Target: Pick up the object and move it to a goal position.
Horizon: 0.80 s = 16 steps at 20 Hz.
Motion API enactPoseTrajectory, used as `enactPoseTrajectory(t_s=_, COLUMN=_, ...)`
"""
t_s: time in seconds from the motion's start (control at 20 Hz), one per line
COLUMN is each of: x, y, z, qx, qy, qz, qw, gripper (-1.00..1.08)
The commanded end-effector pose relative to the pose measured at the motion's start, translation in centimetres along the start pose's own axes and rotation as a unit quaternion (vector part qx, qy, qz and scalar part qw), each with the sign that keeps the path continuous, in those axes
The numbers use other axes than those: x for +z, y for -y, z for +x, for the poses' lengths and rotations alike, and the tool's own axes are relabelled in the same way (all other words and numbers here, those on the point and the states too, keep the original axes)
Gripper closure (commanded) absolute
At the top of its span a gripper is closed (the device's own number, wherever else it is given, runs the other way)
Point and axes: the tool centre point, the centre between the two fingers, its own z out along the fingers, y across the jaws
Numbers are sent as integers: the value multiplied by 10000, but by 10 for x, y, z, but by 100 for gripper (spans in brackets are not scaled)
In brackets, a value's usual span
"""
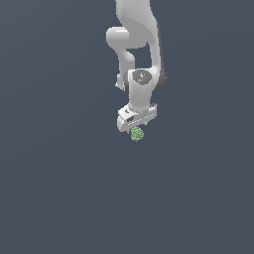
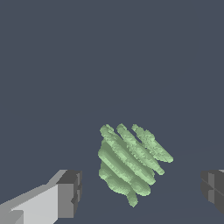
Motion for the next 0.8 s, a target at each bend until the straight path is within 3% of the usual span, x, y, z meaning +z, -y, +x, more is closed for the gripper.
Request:
enactPoseTrajectory(t_s=0.0, x=7, y=0, z=-1, qx=-5, qy=3, qz=2, qw=10000, gripper=-92)
enactPoseTrajectory(t_s=0.65, x=46, y=1, z=-1, qx=-25, qy=0, qz=1, qw=10000, gripper=-92)
enactPoseTrajectory(t_s=0.7, x=46, y=1, z=-1, qx=-25, qy=0, qz=1, qw=10000, gripper=108)
enactPoseTrajectory(t_s=0.75, x=46, y=1, z=-1, qx=-25, qy=0, qz=1, qw=10000, gripper=108)
